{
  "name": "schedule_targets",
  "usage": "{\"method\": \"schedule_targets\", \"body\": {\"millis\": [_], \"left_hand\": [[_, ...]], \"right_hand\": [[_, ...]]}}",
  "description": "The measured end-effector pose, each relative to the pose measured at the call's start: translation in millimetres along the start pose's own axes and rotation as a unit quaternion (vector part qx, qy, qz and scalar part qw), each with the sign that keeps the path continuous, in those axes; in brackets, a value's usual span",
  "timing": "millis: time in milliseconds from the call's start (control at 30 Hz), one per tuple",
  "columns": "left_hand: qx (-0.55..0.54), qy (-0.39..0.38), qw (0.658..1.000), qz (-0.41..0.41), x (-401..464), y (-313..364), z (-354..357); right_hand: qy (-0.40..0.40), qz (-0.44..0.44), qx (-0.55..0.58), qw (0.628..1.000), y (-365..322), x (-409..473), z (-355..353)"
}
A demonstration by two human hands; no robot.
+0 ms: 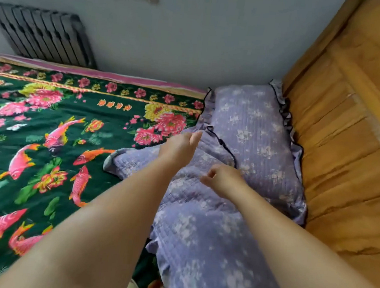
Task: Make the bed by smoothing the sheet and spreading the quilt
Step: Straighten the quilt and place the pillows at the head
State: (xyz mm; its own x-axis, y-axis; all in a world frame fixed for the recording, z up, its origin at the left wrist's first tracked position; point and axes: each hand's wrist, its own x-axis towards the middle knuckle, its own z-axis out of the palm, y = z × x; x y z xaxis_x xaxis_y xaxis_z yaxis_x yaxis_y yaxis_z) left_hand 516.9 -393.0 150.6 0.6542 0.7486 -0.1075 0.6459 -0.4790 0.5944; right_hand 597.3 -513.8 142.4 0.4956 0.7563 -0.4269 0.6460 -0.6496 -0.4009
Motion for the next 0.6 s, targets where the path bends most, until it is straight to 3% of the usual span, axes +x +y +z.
{"method": "schedule_targets", "body": {"millis": [100, 267, 433, 600], "left_hand": [[0.022, -0.087, 0.993, -0.07, 27, -30, 19], [0.046, -0.162, 0.97, -0.173, 72, -69, 50], [0.099, -0.244, 0.947, -0.185, 98, -70, 72], [0.104, -0.284, 0.938, -0.171, 109, -62, 71]], "right_hand": [[-0.004, 0.04, 0.002, 0.999, -2, 45, 11], [-0.006, 0.103, -0.031, 0.994, 15, 101, 23], [-0.105, 0.188, 0.001, 0.977, 42, 135, 34], [-0.135, 0.204, -0.006, 0.969, 38, 144, 34]]}}
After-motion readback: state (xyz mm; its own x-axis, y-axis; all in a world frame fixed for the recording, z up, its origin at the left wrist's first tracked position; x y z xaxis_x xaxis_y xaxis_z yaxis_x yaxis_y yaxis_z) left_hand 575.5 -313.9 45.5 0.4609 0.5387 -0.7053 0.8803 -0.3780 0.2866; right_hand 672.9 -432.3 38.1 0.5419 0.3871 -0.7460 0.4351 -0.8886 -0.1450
